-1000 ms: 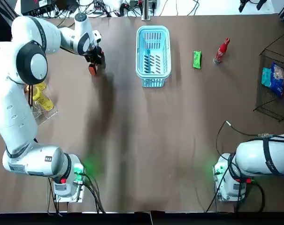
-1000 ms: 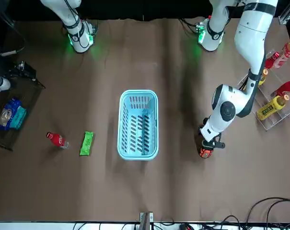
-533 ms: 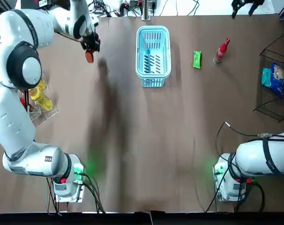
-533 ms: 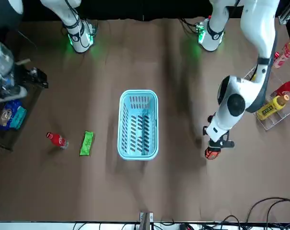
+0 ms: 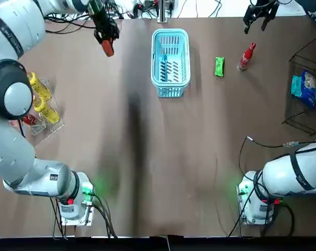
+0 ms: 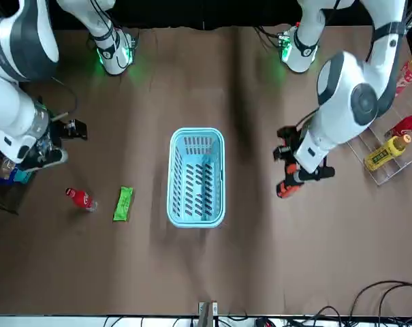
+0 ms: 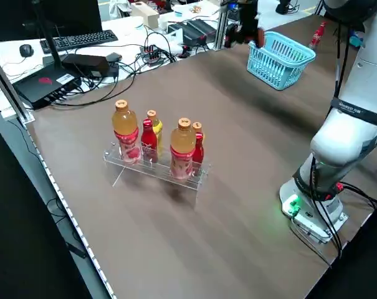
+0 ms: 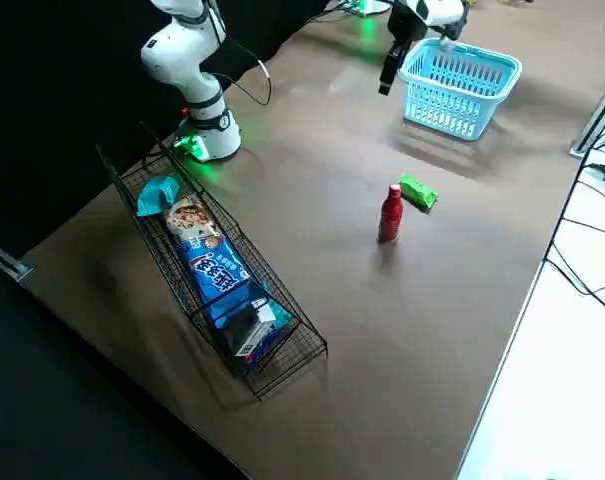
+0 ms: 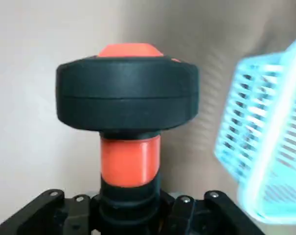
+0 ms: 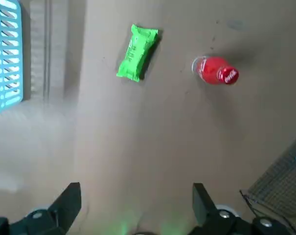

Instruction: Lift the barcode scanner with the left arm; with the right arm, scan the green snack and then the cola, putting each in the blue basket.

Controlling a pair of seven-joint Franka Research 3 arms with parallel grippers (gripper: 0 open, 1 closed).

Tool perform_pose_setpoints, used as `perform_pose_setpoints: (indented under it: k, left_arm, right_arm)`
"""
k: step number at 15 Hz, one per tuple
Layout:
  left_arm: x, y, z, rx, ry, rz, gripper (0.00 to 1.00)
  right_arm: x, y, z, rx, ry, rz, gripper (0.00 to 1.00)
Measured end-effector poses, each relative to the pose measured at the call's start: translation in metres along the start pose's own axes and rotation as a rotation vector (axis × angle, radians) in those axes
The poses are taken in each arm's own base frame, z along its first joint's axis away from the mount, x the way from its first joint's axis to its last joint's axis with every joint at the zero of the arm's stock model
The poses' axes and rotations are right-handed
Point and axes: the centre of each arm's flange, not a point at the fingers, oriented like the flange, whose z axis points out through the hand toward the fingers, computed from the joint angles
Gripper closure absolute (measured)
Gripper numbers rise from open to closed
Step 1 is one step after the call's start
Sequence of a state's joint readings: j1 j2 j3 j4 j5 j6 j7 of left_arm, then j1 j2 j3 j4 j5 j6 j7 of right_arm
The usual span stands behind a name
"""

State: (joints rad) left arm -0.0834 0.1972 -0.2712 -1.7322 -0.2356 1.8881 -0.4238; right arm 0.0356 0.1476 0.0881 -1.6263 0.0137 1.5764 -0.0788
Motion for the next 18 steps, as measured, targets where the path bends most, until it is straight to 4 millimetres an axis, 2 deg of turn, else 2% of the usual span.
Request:
perform_pose_setpoints:
  k: [3, 6, 8, 11, 15, 18]
  left_arm:
    - [-0.02, 0.039, -0.032, -0.115, -0.055, -0.084, 0.93]
    - [-0.042, 0.074, -0.029, -0.166, -0.109, -0.102, 0.93]
    - [-0.054, 0.089, -0.023, -0.168, -0.13, -0.102, 0.93]
    - [-0.059, 0.101, -0.025, -0.206, -0.156, -0.105, 0.93]
    - [-0.046, 0.102, -0.023, -0.264, -0.195, -0.13, 0.93]
    - [-0.038, 0.101, -0.023, -0.319, -0.221, -0.116, 0.93]
  right_arm:
    - [0.024, 0.003, 0.032, 0.005, 0.001, 0.0, 0.0]
    - [0.062, 0.008, 0.078, 0.01, 0.045, 0.001, 0.0]
    - [0.084, 0.011, 0.112, 0.014, 0.066, 0.003, 0.0]
    - [0.106, 0.017, 0.147, 0.016, 0.102, 0.01, 0.0]
    - [0.13, 0.023, 0.187, 0.019, 0.165, 0.043, 0.0]
    - [0.144, 0.017, 0.224, 0.027, 0.184, 0.101, 0.02]
